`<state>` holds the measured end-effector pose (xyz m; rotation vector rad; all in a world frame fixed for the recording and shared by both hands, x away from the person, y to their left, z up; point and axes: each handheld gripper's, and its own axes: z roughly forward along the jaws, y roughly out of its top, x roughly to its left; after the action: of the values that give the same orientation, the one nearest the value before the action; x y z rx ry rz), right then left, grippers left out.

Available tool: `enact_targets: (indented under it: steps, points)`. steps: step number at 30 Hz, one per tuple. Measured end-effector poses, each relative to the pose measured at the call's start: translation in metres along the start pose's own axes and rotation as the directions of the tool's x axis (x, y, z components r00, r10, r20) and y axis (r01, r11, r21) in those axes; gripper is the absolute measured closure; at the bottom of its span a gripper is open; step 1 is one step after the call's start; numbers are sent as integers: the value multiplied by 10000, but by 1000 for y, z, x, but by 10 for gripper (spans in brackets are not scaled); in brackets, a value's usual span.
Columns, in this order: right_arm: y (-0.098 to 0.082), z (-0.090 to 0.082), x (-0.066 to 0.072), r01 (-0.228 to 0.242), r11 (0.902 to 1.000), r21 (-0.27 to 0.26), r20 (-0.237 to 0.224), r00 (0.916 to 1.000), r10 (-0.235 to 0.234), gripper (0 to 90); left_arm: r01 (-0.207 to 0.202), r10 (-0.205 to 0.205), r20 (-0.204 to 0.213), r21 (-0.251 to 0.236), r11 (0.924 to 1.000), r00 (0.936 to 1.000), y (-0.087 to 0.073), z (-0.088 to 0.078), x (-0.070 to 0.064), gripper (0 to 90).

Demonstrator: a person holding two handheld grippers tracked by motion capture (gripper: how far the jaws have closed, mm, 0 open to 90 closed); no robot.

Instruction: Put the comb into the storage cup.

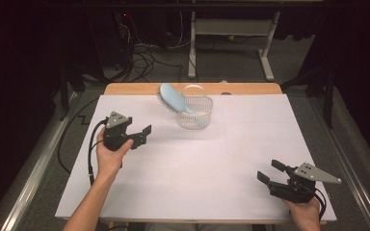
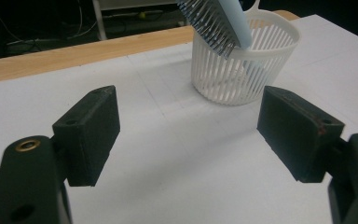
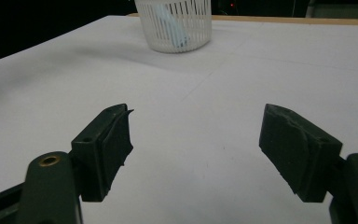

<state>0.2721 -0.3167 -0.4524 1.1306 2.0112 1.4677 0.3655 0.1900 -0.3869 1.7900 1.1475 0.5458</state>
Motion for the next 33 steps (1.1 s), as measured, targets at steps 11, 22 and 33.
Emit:
enact_targets:
  steps: [11, 22, 33]
  points:
    - [0, 0, 0, 2, 10000, 4, 1, 10000, -2, 253, 79, -79, -2, -65, 9999, 10000, -3, -4, 2, 218]
    - [0, 0, 0, -1, 10000, 3, -2, 10000, 1, 253, 102, -102, 11, -72, 9999, 9999, -7, -7, 2, 218]
    - [0, 0, 0, 6, 10000, -3, 0, 10000, -6, 253, 169, -169, -5, -88, 9998, 9999, -12, -12, 4, 219]
